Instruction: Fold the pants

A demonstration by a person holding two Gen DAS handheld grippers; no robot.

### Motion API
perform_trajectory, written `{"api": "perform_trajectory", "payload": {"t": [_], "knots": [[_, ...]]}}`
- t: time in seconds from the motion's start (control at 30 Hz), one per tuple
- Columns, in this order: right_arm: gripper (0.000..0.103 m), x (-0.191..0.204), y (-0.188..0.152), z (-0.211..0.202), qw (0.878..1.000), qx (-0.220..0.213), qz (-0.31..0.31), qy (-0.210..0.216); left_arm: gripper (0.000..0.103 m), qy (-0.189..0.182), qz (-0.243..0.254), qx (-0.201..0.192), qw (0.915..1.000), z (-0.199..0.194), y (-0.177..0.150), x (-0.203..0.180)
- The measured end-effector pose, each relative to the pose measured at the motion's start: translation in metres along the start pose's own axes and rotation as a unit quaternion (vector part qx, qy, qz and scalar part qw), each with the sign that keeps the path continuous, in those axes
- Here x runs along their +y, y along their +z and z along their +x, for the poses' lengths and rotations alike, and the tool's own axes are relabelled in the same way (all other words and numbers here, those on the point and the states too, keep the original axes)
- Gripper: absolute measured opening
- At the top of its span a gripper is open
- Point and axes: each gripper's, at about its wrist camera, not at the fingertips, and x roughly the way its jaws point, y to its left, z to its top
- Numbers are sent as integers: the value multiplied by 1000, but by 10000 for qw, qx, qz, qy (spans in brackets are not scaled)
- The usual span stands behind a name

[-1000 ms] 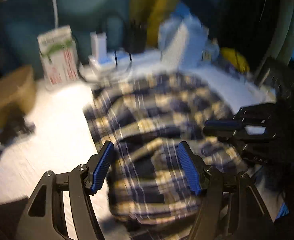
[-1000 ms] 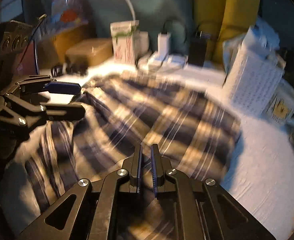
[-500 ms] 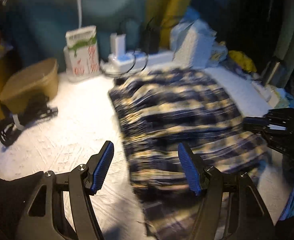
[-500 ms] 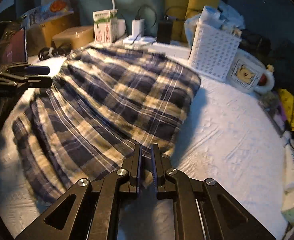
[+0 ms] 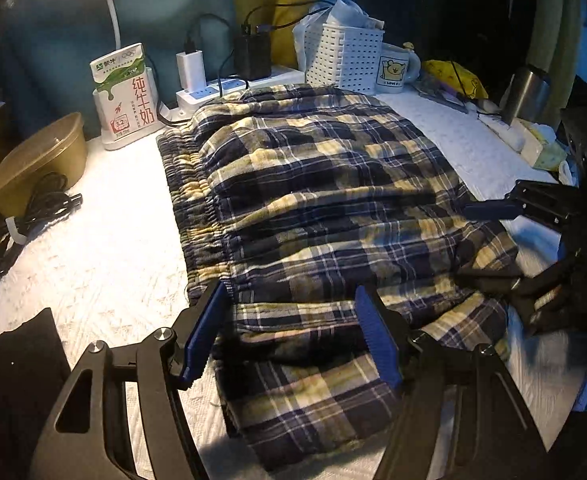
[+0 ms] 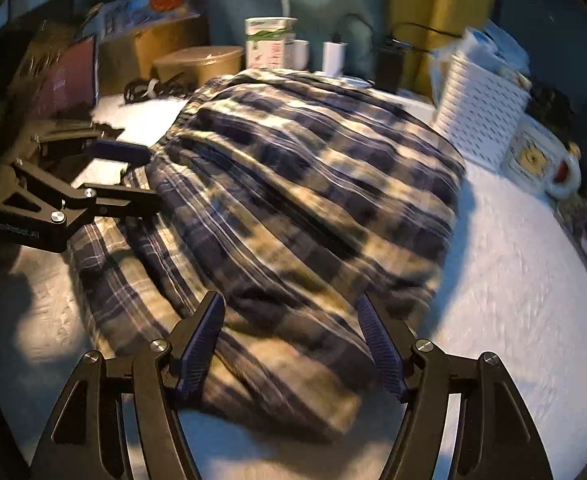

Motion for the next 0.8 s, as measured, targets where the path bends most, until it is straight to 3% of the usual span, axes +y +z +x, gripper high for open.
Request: {"api": "perform_trajectory", "payload": {"t": [0.17,0.23,0.37,0.57,0.8], "knots": [[71,-16,-19,-13,9997,118,206,-83,67,161,-240,238,9993,-16,-6,18],[71,-22,-29,-22,9994,162,320,-28,67,97,-503,189,9985,-26,-9,33],[71,-27,-35,-43,9994,-11,345,-62,67,456,-721,12,9964,-35,0,60],[71,-49,-8,-65,9969,-570,520,-185,67,355,-702,-374,9962,-23,45,73],[71,-73,39,-50,9945,-853,595,-148,67,151,-390,-346,9985,24,85,75]]}}
